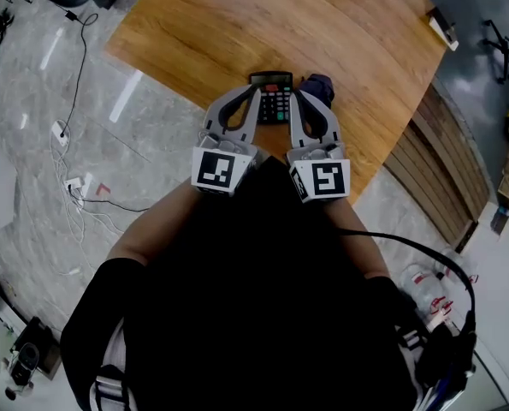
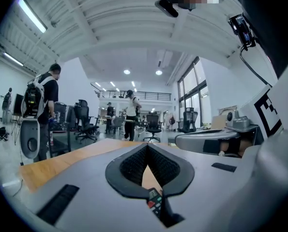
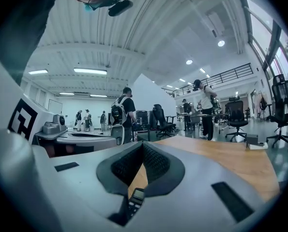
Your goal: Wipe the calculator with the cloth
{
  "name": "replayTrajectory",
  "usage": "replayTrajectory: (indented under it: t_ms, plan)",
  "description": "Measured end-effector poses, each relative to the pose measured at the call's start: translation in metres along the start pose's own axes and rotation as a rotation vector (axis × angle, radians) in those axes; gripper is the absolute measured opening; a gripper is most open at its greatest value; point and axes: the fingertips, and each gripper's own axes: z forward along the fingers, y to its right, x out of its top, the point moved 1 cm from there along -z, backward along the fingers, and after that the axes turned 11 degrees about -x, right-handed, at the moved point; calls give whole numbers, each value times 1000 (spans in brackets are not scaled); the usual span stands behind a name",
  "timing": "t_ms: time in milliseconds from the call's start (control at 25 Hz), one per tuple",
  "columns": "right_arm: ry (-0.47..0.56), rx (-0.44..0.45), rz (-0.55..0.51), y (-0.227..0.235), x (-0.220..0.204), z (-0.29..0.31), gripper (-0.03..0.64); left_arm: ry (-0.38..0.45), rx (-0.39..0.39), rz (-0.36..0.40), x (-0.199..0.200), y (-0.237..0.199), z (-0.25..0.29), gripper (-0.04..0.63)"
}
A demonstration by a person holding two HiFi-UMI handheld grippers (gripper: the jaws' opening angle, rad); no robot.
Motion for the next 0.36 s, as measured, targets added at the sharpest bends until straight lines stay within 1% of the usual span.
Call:
replayTrajectory:
  t_ms: [120,360]
  plan:
    - [10,0,-4,-3,-1,-2,14,-6,14,6,-4,0,-3,6]
    - [16,6,14,-2,2,-4,15,-12,43,-11,-10,-2,-8,6]
